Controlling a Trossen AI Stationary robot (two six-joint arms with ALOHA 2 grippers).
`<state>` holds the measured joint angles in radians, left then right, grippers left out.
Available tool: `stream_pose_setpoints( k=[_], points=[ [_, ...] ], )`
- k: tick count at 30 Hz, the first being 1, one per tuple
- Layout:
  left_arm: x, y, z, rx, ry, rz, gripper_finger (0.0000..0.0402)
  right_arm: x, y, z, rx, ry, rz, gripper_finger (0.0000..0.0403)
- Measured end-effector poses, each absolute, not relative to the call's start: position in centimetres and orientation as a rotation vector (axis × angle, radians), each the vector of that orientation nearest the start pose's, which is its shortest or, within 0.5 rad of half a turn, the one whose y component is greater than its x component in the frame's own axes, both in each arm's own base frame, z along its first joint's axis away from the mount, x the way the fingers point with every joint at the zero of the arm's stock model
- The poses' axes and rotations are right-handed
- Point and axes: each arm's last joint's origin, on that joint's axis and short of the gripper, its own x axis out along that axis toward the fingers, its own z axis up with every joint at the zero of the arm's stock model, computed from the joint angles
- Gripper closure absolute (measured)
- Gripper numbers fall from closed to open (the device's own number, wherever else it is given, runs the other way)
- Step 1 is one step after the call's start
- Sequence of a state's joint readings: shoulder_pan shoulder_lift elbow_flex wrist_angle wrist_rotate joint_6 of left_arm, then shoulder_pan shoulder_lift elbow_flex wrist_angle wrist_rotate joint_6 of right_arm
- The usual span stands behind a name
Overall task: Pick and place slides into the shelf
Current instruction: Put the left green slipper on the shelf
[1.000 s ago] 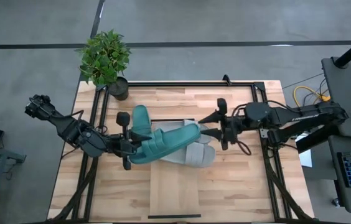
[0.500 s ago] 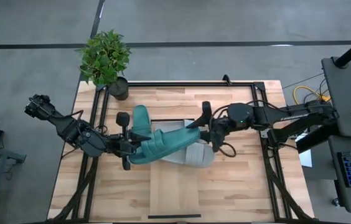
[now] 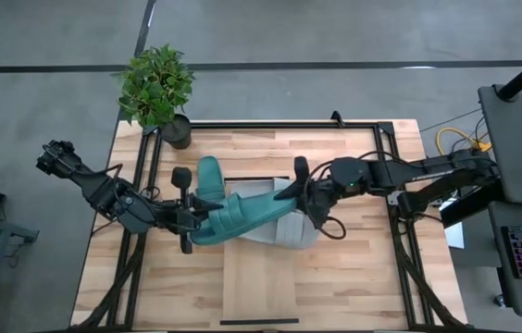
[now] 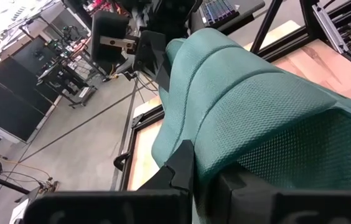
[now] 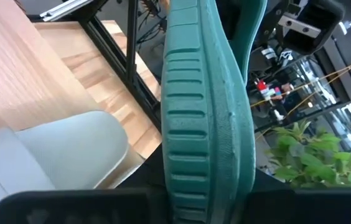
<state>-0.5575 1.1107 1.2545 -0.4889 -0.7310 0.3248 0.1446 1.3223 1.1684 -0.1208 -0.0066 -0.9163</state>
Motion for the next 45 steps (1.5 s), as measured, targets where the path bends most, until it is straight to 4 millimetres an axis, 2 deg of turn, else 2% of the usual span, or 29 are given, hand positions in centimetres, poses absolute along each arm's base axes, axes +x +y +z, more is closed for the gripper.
stream_pose_setpoints(
  k=[4, 7, 12, 17, 22, 26, 34, 39, 45],
  points=[
    [19.7, -10.0, 40.5, 0.522, 0.299, 0.133, 0.0395, 29.4, 4.3, 35.8, -0.929, 0.178, 0.254, 0.0348],
    [19.7, -9.9, 40.6, 0.522, 0.296, 0.142, 0.037, 29.2, 4.3, 36.0, -0.913, 0.178, 0.24, 0.0348],
    [19.1, -9.4, 40.7, 0.544, 0.313, 0.213, 0.0297, 28.9, 4.8, 36.2, -0.88, 0.205, 0.16, 0.0348],
    [18.0, -8.6, 41.6, 0.509, 0.271, 0.263, 0.0217, 28.5, 6.9, 36.2, -0.899, 0.217, 0.115, 0.035],
    [17.1, -8.0, 42.3, 0.488, 0.248, 0.317, 0.0171, 27.8, 8.5, 36.3, -0.921, 0.254, 0.008, 0.035],
    [16.1, -7.2, 43.1, 0.448, 0.205, 0.365, 0.0165, 27.2, 9.9, 36.1, -0.903, 0.277, -0.009, 0.035],
    [15.2, -6.5, 43.5, 0.433, 0.197, 0.447, 0.0164, 25.3, 13.5, 36.2, -0.807, 0.258, -0.053, 0.035],
    [15.1, -6.5, 43.5, 0.408, 0.19, 0.458, 0.0164, 23.7, 16.2, 36.2, -0.67, 0.217, -0.002, 0.035],
    [15.2, -6.5, 43.4, 0.393, 0.189, 0.458, 0.0164, 23.5, 19.6, 33.9, -0.638, 0.259, -0.044, 0.035]
  ],
)
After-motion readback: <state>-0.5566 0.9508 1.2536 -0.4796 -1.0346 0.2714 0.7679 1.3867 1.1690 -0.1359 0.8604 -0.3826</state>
